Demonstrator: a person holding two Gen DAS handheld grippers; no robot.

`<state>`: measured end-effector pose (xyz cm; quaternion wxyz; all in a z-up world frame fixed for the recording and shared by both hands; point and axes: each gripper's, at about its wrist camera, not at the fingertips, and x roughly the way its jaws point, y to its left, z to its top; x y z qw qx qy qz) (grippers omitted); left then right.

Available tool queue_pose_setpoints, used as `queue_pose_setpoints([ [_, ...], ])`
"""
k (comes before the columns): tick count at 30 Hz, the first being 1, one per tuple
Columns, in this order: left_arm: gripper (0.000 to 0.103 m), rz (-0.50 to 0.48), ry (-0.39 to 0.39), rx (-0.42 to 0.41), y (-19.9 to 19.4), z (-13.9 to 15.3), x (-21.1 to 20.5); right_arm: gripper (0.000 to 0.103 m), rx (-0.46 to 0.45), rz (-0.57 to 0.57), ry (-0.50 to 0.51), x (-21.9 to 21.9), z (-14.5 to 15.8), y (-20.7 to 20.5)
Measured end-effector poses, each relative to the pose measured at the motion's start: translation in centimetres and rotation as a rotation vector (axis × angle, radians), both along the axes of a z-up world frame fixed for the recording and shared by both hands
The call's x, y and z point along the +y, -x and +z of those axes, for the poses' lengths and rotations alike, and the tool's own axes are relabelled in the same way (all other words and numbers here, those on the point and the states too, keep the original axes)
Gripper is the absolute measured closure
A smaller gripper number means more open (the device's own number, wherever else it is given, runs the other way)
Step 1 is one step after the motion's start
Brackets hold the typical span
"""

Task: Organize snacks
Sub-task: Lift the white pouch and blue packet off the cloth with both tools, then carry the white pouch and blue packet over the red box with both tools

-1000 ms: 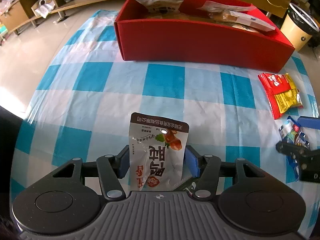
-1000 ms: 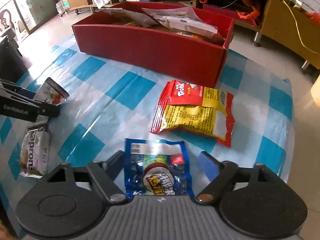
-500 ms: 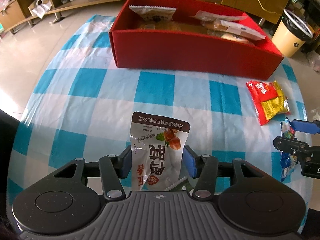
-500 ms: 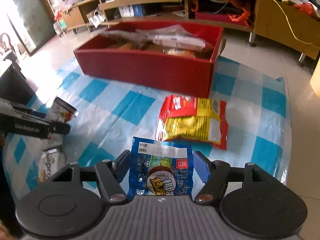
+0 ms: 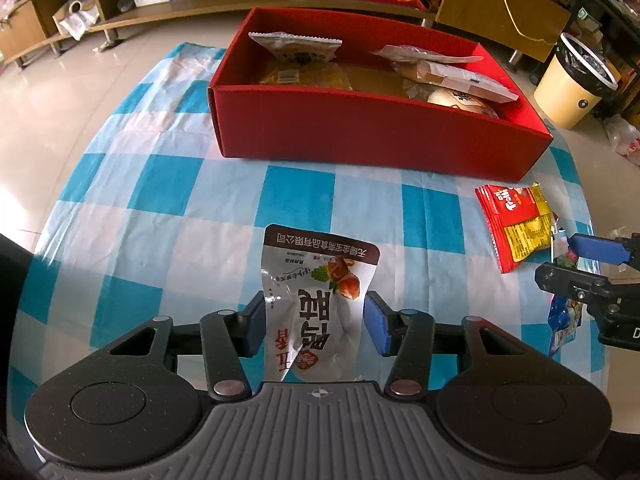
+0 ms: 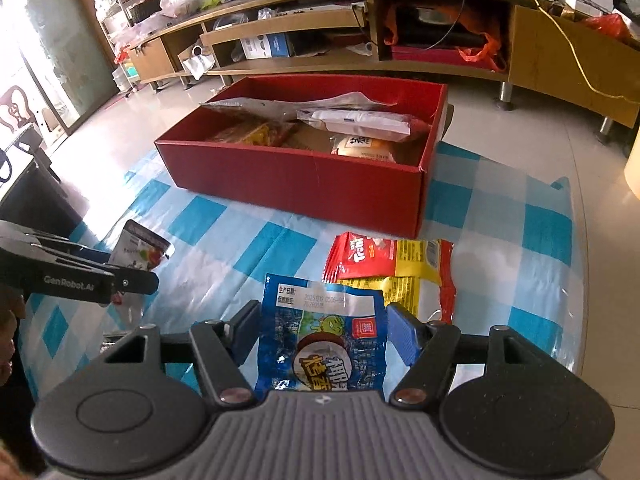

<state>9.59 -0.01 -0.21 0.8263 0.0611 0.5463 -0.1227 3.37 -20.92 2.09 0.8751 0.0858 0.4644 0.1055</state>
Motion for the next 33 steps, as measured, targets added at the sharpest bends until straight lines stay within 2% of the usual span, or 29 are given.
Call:
queue_pose_setpoints([
  [11, 0.045, 0.031, 0.068, -0.022, -0.7, 1.8, 0.6, 0.037, -0.031, -0.026, -0.023, -0.7, 0.8, -0.5],
  [16, 0.045, 0.043, 0.103, -0.065, -1.8, 3.6, 0.1, 0.037, -0.065, -0.038, -0.034, -0.9, 1.8, -1.5],
  [24, 0.045, 0.057, 0.139, -0.129, -4.9, 5.8, -1.3, 0.037, -0.117, -0.067, -0.059, -1.2, 3.2, -4.3],
  [33, 0.045, 0.073, 0.135, -0.154, -9.5, 5.8, -3.0, 0.037, -0.175, -0.125, -0.058, -2.8, 4.2, -8.7],
])
